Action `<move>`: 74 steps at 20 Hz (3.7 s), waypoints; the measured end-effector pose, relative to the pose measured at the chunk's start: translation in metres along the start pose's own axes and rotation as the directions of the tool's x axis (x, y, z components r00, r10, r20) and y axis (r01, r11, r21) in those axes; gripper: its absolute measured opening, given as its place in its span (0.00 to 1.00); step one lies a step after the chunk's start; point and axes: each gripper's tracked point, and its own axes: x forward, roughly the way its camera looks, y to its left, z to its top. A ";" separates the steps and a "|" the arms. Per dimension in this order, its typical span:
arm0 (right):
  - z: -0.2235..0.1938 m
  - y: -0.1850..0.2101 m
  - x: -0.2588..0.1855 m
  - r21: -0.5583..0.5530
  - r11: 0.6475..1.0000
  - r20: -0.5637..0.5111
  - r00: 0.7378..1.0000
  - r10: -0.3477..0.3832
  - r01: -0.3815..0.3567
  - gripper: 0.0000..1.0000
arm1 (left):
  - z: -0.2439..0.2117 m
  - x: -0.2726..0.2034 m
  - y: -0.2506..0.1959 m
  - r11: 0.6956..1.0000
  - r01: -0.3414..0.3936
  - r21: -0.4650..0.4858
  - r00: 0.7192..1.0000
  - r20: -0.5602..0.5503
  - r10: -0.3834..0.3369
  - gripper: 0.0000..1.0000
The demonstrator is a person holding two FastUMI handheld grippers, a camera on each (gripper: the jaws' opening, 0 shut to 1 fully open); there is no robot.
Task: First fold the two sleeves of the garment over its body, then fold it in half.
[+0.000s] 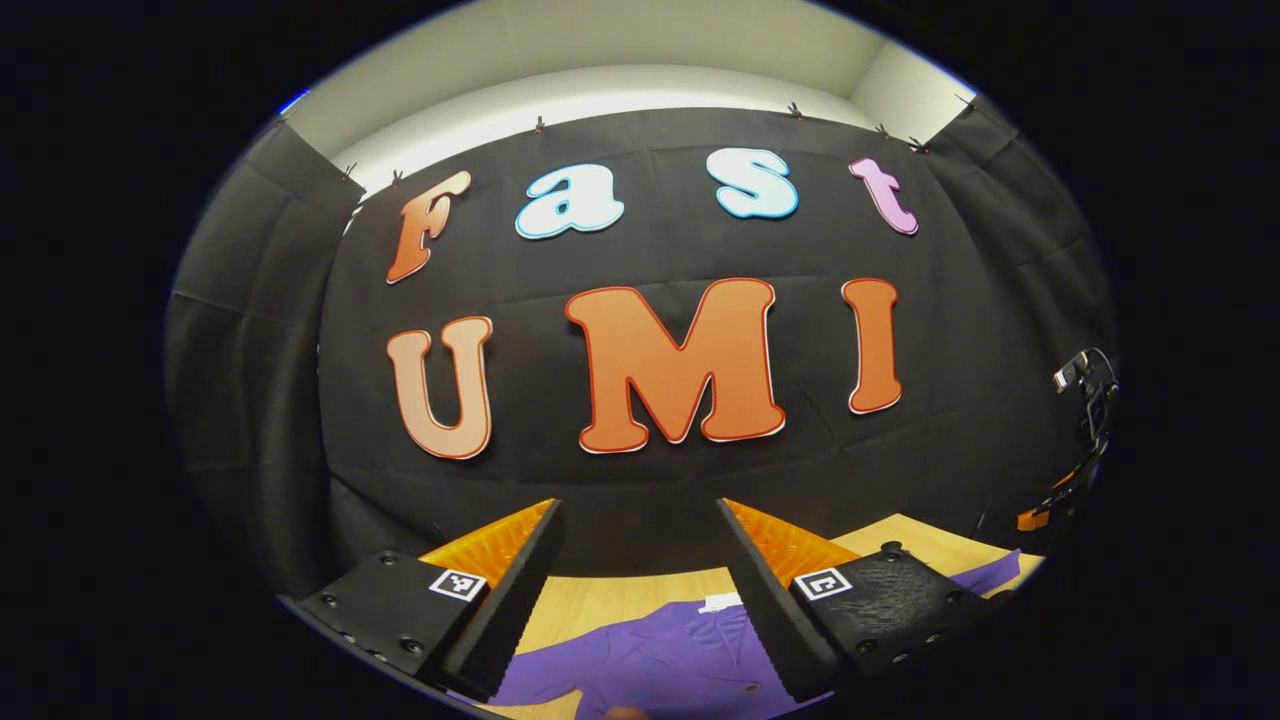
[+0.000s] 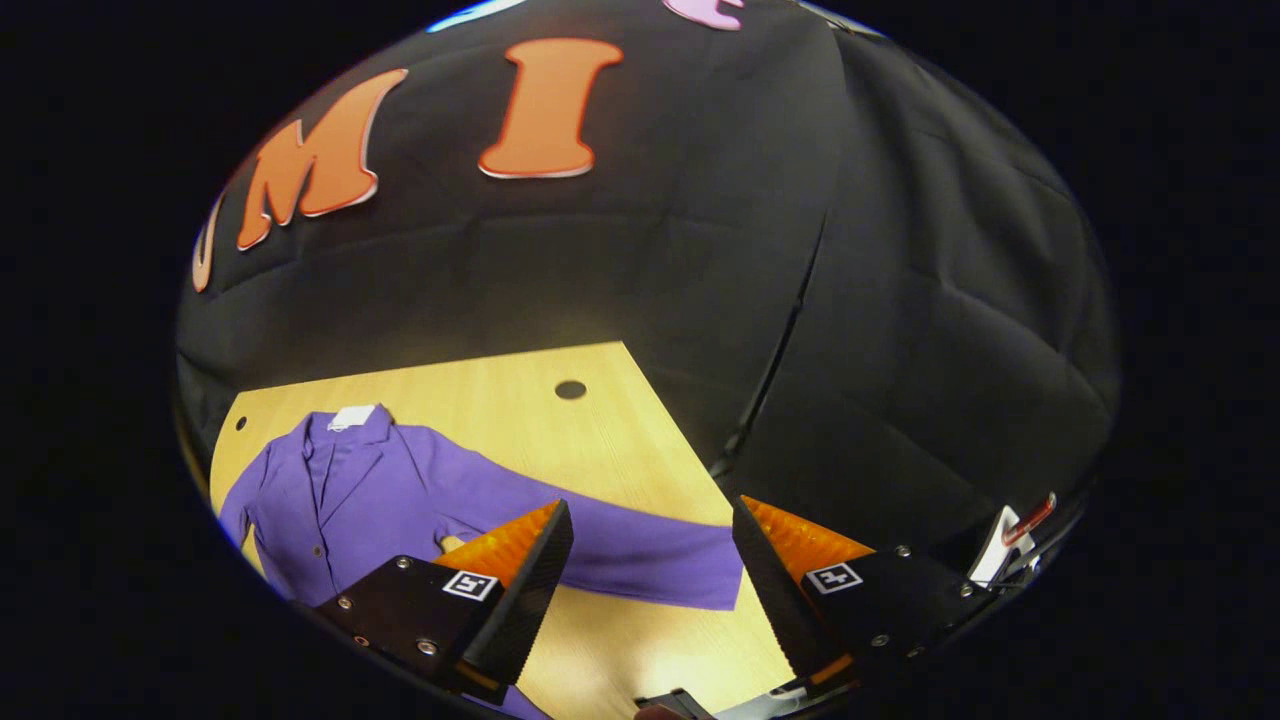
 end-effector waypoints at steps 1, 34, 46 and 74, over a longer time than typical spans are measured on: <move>-0.004 -0.004 0.006 0.029 1.000 -0.018 1.000 0.012 -0.011 0.96 | 0.000 -0.001 0.003 1.000 -0.014 0.004 1.000 -0.004 0.014 0.96; -0.149 -0.071 0.136 0.148 0.986 -0.636 0.771 0.030 0.083 0.76 | -0.044 -0.064 -0.021 0.982 -0.165 0.086 0.964 -0.197 0.180 0.99; -0.134 -0.045 0.124 0.311 0.947 -0.567 0.816 0.115 0.082 0.06 | -0.053 -0.068 0.001 0.984 -0.159 0.079 0.962 -0.212 0.173 0.99; 0.052 0.185 -0.069 0.034 0.956 -0.177 0.940 0.293 -0.292 0.05 | -0.072 -0.080 0.112 0.982 -0.185 -0.023 0.965 -0.191 0.177 0.97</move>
